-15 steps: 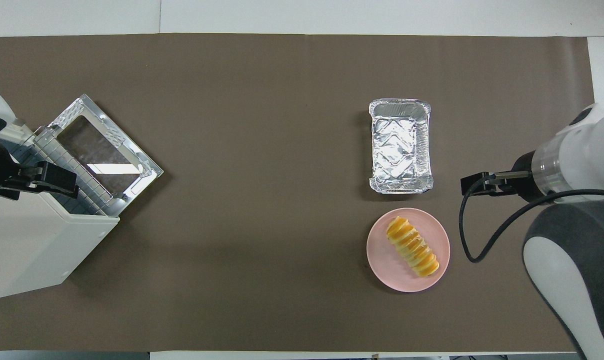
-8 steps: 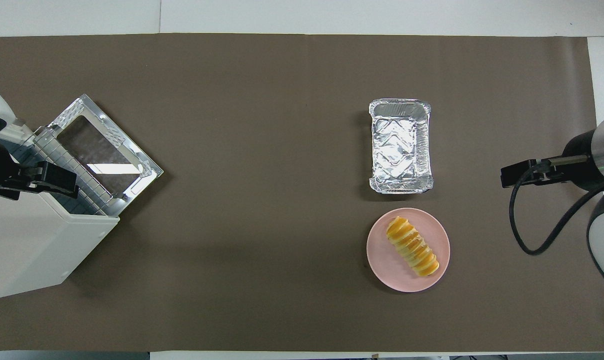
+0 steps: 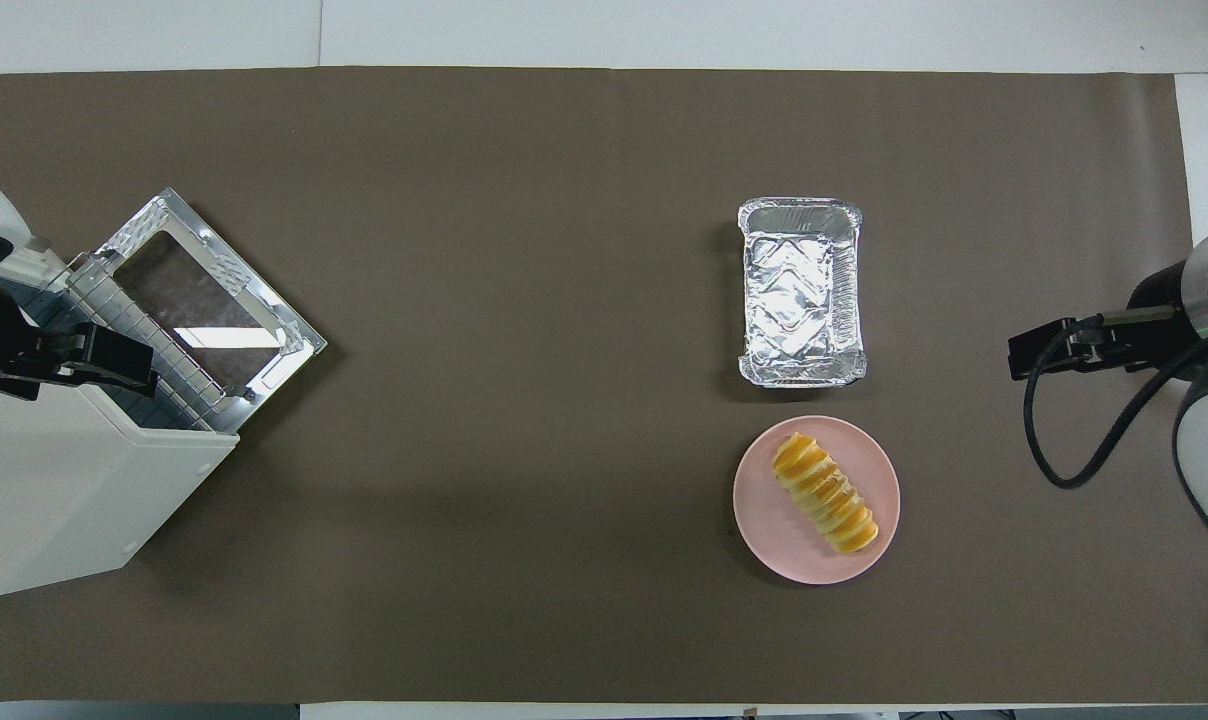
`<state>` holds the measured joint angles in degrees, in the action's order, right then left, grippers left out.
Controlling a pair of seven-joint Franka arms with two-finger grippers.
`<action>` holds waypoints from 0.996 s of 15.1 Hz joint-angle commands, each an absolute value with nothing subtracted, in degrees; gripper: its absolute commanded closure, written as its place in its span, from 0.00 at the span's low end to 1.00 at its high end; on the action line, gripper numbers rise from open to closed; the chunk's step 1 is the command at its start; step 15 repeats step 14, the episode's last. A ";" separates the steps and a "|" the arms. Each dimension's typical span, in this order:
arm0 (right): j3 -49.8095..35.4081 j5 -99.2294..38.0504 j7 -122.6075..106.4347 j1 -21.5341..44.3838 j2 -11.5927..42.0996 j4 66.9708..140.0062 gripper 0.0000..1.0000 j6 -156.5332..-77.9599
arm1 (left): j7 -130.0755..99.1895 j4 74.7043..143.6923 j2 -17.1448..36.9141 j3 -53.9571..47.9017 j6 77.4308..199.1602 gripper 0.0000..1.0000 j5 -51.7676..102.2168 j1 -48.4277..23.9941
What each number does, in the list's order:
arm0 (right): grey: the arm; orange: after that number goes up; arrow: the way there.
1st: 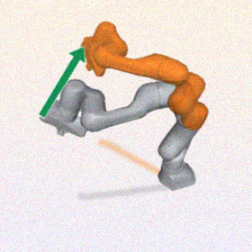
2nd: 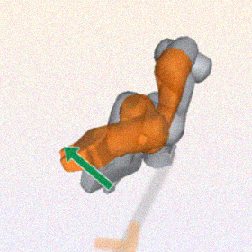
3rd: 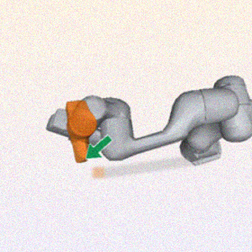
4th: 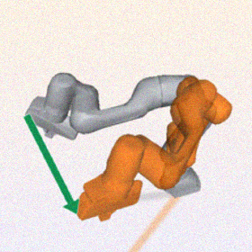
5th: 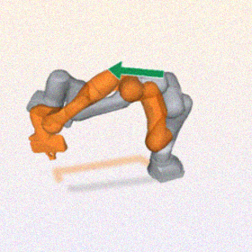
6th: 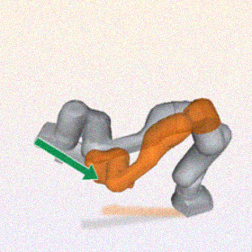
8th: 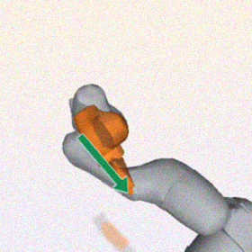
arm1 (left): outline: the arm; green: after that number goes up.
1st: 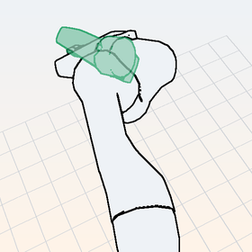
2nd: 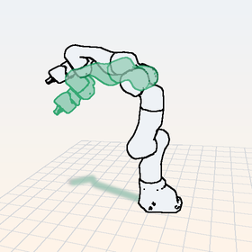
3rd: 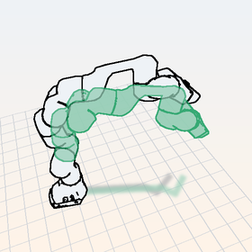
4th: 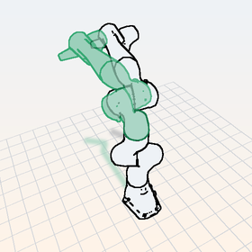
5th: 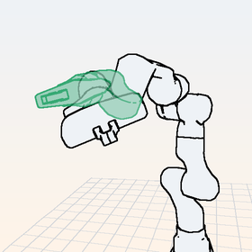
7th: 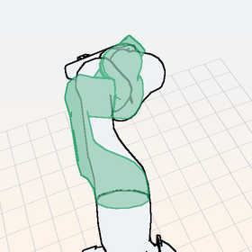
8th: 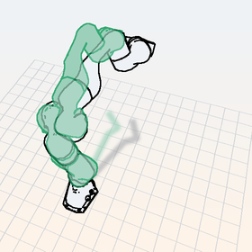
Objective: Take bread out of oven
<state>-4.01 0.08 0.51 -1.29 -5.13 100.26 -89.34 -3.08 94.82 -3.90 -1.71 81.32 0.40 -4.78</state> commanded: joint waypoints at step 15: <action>-4.66 1.41 -0.18 -4.75 -5.36 100.02 0.00 -88.86 | -2.64 96.86 -5.62 -1.84 82.62 0.00 1.32 -4.13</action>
